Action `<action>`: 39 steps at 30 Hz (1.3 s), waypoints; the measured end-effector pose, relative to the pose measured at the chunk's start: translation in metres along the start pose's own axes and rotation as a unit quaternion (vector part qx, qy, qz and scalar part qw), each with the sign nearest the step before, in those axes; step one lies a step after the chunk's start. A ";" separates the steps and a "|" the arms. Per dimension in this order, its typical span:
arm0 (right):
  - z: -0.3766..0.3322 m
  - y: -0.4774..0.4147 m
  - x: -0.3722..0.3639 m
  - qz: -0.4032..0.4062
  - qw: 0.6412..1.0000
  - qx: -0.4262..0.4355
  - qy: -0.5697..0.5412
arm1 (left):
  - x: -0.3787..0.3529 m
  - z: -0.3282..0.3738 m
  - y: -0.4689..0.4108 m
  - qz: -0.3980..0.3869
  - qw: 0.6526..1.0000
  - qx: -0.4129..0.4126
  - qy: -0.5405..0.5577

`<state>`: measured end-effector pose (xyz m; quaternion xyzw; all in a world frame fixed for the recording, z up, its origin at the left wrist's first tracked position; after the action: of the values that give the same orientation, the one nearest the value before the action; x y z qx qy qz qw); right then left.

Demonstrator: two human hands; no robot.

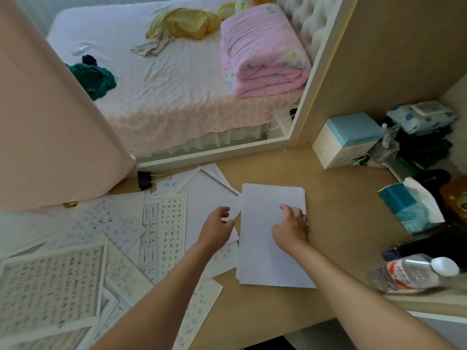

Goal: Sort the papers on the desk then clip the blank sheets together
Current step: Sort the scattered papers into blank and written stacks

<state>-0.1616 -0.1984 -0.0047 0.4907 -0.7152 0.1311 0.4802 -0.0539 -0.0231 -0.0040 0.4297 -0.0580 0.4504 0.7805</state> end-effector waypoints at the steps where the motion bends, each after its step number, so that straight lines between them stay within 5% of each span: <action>1: -0.018 -0.002 -0.004 -0.015 0.999 0.027 -0.029 | 0.014 -0.005 0.000 0.016 1.000 -0.010 0.003; 6: -0.107 -0.006 -0.050 -0.128 0.968 0.082 -0.201 | 0.090 -0.056 -0.007 0.100 0.992 0.013 -0.070; 12: -0.172 -0.004 -0.124 -0.167 0.962 0.022 -0.216 | 0.186 -0.153 -0.006 0.205 0.938 0.097 -0.262; 15: -0.197 -0.004 -0.149 -0.094 0.975 -0.033 -0.199 | 0.233 -0.204 -0.005 0.188 0.905 0.145 -0.354; 20: -0.230 -0.005 -0.177 -0.073 0.969 -0.101 -0.212 | 0.287 -0.273 -0.006 0.036 0.880 0.131 -0.456; 25: -0.254 0.006 -0.193 -0.072 0.971 -0.123 -0.192 | 0.304 -0.271 -0.021 0.091 0.879 0.029 -0.468; 29: -0.262 0.025 -0.198 0.030 0.992 0.066 0.101 | 0.317 -0.274 -0.034 0.097 0.867 0.028 -0.488; 34: -0.275 0.053 -0.232 -0.223 0.963 0.134 -0.068 | 0.330 -0.264 -0.043 0.123 0.850 0.013 -0.511; 36: -0.280 0.058 -0.243 -0.209 0.965 0.154 -0.037 | 0.335 -0.261 -0.046 0.123 0.857 -0.002 -0.500; 39: -0.297 0.064 -0.244 -0.115 0.975 0.186 -0.041 | 0.348 -0.264 -0.040 0.095 0.918 0.007 -0.384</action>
<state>-0.0349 0.1686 -0.0363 0.6552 -0.6364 0.1853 0.3624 0.1023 0.3861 -0.0278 0.5675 -0.3905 0.3230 0.6489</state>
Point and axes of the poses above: each hand's wrist, its own y-axis away from the middle knuckle, its own x-axis out of the back of the hand, z = x × y, the point moved 1 cm from there along -y, towards the middle knuckle, and after that the axes turned 15 degrees about x, right-handed, at the moved point
